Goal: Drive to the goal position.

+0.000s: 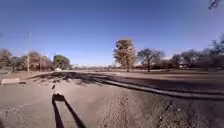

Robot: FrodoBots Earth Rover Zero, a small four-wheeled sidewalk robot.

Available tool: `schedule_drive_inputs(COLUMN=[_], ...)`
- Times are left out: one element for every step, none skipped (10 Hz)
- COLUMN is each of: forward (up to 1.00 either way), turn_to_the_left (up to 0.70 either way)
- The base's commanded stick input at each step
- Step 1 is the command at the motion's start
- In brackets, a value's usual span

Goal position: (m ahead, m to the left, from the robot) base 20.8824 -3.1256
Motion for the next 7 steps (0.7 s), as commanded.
schedule_drive_inputs(forward=[0.50,0.50,0.50,0.50,0.50,0.50,0.50], turn_to_the_left=[0.00,0.00,0.00,0.00,0.00,0.00,0.00])
